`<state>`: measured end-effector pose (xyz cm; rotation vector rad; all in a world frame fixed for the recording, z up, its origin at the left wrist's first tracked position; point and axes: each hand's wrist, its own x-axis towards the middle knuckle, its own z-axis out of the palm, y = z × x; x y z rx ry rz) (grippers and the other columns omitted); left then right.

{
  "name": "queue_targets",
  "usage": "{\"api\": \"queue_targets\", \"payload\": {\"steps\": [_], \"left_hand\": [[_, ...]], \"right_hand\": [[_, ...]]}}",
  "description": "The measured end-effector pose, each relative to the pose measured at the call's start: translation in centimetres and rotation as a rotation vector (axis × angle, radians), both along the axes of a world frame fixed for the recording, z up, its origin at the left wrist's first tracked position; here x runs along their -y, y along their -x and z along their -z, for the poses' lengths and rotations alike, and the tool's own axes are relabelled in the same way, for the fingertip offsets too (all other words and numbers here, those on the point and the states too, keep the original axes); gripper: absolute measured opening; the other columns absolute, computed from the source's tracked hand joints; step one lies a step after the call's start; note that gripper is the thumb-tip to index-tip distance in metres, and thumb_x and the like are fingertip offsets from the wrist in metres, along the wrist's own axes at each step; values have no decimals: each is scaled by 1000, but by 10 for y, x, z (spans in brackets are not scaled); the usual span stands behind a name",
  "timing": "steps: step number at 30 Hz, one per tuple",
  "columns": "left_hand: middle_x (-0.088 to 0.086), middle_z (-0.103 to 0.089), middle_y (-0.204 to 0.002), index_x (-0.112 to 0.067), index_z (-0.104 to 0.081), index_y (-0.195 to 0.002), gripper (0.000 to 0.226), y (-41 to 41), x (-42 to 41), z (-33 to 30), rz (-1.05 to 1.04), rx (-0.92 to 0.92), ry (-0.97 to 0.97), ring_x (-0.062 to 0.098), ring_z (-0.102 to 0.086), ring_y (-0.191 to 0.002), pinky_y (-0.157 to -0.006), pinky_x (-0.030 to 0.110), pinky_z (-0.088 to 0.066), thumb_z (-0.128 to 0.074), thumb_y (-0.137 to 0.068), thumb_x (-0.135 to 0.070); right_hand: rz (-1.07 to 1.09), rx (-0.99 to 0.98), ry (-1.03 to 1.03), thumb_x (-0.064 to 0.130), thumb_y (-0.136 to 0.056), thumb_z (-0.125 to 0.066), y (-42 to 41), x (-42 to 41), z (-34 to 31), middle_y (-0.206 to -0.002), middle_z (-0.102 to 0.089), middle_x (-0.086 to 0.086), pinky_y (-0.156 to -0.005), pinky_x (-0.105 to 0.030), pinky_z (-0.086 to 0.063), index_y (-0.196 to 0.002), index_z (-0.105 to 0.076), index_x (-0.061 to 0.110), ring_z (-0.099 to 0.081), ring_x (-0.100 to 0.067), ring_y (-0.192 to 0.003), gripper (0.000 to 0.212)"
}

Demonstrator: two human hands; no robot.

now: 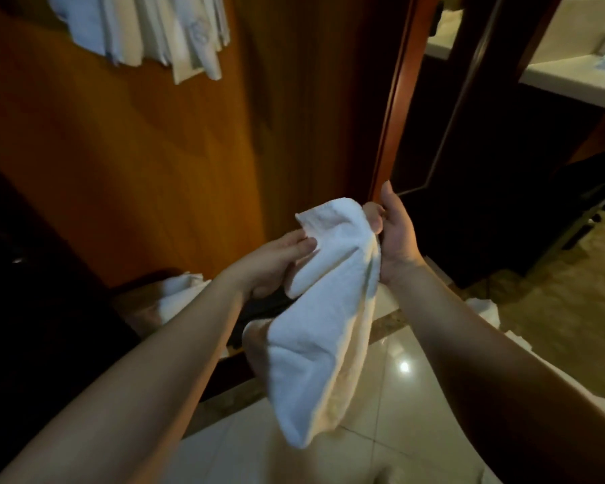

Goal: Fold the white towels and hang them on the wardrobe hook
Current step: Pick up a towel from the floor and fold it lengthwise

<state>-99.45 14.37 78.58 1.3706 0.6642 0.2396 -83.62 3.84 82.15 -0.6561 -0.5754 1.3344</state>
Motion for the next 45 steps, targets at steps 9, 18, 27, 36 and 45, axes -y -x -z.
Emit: {"api": "queue_targets", "payload": {"steps": [9,18,27,36,45], "left_hand": [[10,-72,-115,-15,-62,-124,40,101,3,-18,-345,279,118,28,-70,-102,-77,36,-58,-66,-89,-34],[13,-76,-101,-14,-68,-114,22,122,14,-49,-267,64,-118,29,-73,-89,-74,40,-60,-61,-97,-26],[12,-73,-114,-24,-72,-110,42,127,16,-26,-112,-52,-138,33,-69,-105,-98,51,-51,-80,-74,-46],[-3,-68,-88,-22,-59,-104,39,153,10,54,-11,-778,-476,9,-61,-73,-61,18,-43,-73,-84,-52],[-11,-61,-89,-15,-69,-112,32,202,-17,66,-87,-919,-575,6,-57,-82,-68,22,-43,-72,-89,-38]], "right_hand": [[33,434,108,36,-82,-68,42,-18,27,-67,-64,-1,-62,-31,-52,-69,-64,21,-63,-19,-65,21],[-204,967,141,65,-60,-80,88,-24,17,-122,-70,-1,-97,-44,-55,-132,-59,27,-70,-21,-108,84],[114,1049,104,44,-98,-58,96,-31,-3,-88,-68,-4,-80,-43,-52,-94,-67,22,-65,-26,-82,24],[484,884,293,48,-101,-52,45,-32,-3,-105,-68,-17,-84,-47,-58,-99,-66,25,-70,-30,-91,27],[687,945,512,57,-98,-46,-9,-14,23,-99,-68,0,-86,-51,-59,-108,-63,35,-69,-20,-89,29]]}}
